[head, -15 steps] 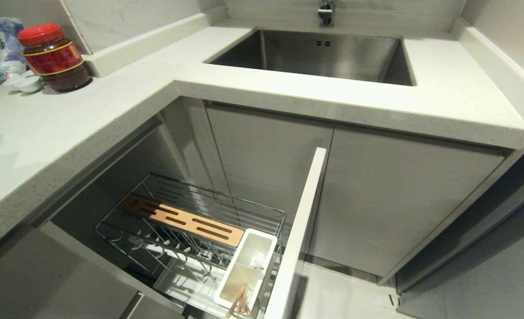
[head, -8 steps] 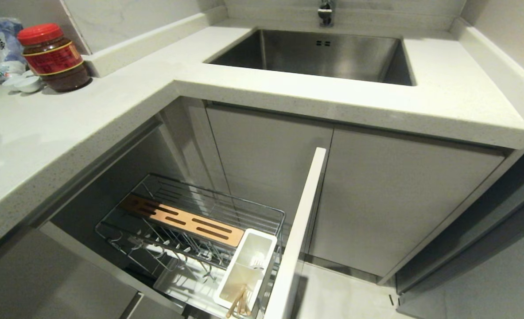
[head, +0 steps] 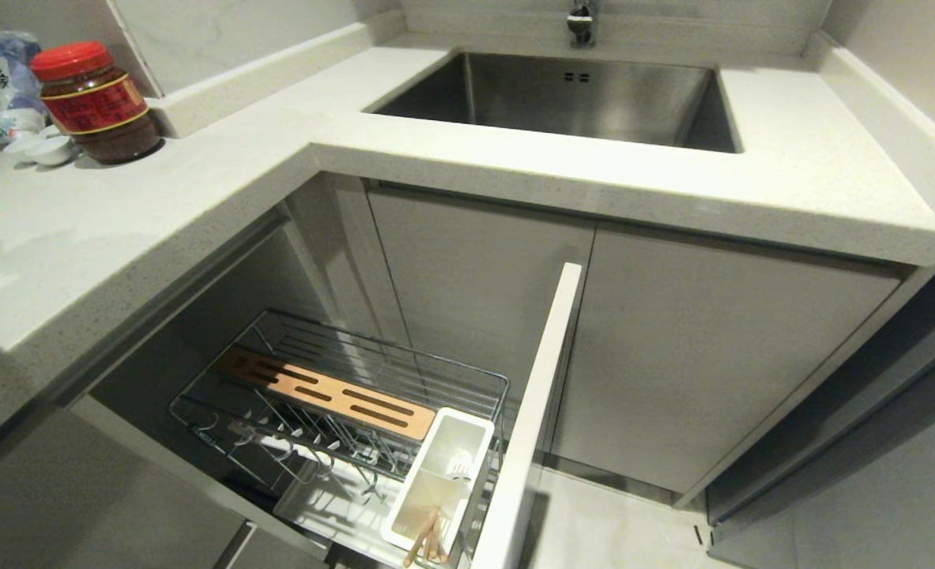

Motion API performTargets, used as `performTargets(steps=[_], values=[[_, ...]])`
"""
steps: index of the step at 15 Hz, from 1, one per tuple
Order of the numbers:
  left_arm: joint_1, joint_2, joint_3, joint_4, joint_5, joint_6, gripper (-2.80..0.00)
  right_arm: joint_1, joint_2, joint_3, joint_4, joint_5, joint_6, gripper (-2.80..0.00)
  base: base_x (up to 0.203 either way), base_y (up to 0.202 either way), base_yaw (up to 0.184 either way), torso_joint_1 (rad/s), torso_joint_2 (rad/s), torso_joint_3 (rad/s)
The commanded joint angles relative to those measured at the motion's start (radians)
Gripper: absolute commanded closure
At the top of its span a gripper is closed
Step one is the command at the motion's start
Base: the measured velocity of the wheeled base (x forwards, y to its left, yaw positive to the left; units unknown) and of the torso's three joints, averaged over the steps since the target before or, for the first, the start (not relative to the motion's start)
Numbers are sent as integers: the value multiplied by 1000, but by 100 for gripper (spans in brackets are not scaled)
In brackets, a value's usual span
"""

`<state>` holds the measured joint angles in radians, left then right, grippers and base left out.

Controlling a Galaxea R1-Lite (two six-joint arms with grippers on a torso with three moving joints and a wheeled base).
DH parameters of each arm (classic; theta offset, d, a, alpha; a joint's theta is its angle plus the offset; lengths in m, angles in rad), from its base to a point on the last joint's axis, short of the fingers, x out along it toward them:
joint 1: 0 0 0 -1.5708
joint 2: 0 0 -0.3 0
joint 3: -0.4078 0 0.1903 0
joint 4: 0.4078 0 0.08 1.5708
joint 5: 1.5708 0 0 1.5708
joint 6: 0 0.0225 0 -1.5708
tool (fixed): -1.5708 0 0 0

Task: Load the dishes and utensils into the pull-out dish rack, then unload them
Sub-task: Take the chopsticks out of the cupboard

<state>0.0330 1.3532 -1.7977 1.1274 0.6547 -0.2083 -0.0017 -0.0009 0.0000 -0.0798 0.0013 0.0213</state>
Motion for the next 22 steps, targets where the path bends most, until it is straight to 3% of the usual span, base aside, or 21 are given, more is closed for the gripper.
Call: performTargets(steps=[1, 18, 19, 22], values=[[15, 23, 4, 10, 16, 0, 0, 0, -1, 26, -2, 0, 0, 0, 0, 0, 0, 0, 0, 0], [21, 27, 21, 9, 40, 12, 0, 0, -1, 26, -2, 0, 0, 0, 0, 0, 0, 0, 0, 0], [21, 26, 23, 11, 43, 12, -280, 0, -1, 26, -1, 0, 0, 0, 0, 0, 0, 0, 0, 0], [21, 27, 18, 6, 43, 11, -280, 0, -1, 26, -1, 0, 0, 0, 0, 0, 0, 0, 0, 0]])
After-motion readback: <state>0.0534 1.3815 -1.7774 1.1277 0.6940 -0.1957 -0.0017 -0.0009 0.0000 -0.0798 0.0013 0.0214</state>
